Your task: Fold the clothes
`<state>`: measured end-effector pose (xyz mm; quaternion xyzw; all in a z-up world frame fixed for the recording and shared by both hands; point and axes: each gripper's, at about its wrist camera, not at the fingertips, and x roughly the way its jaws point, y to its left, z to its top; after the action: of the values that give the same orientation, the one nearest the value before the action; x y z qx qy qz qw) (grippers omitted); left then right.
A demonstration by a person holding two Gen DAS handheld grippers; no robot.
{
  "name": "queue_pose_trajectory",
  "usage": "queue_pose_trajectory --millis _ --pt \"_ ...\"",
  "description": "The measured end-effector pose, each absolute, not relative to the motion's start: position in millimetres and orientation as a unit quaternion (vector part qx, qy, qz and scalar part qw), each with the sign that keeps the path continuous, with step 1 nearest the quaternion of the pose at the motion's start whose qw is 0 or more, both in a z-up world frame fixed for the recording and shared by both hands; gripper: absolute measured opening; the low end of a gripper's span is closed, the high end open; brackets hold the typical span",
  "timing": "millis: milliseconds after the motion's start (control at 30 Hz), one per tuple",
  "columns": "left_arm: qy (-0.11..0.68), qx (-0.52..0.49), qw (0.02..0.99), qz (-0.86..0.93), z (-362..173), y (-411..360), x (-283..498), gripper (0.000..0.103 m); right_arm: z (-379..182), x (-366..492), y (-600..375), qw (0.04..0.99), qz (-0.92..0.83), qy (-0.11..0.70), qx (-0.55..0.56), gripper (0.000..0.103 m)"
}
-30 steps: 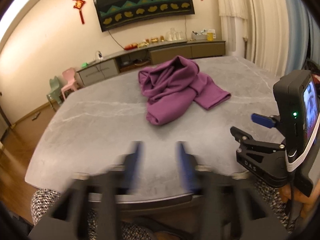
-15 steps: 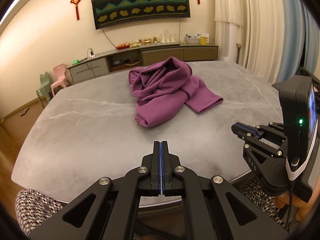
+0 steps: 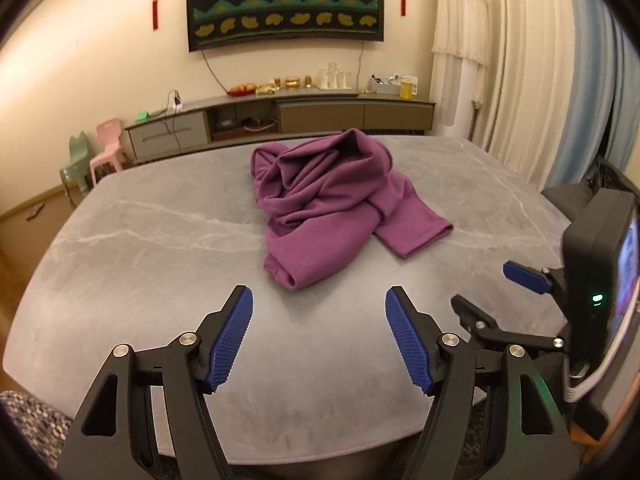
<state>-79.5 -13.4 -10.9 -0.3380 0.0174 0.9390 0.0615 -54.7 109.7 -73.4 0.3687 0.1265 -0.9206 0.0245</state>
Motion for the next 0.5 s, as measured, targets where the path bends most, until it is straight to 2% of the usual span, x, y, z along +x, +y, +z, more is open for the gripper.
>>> queue_pose_trajectory --millis 167,333,433,467,500 --pt "0.004 -0.358 0.046 0.932 -19 -41 -137 0.072 -58 -96 94 0.029 -0.916 0.138 0.375 0.067" --pt "-0.037 -0.388 0.032 0.921 -37 -74 -222 0.072 -56 -188 111 0.021 -0.907 0.122 0.402 0.067" --pt "-0.047 -0.418 0.051 0.906 -53 -75 -280 0.072 -62 -236 115 0.055 -0.906 0.098 0.409 0.067" --pt "-0.052 -0.429 0.062 0.900 -58 -74 -297 0.072 -66 -250 115 0.074 -0.904 0.087 0.412 0.060" --pt "-0.057 -0.441 0.070 0.893 -65 -72 -316 0.072 -72 -263 116 0.090 -0.900 0.079 0.420 0.048"
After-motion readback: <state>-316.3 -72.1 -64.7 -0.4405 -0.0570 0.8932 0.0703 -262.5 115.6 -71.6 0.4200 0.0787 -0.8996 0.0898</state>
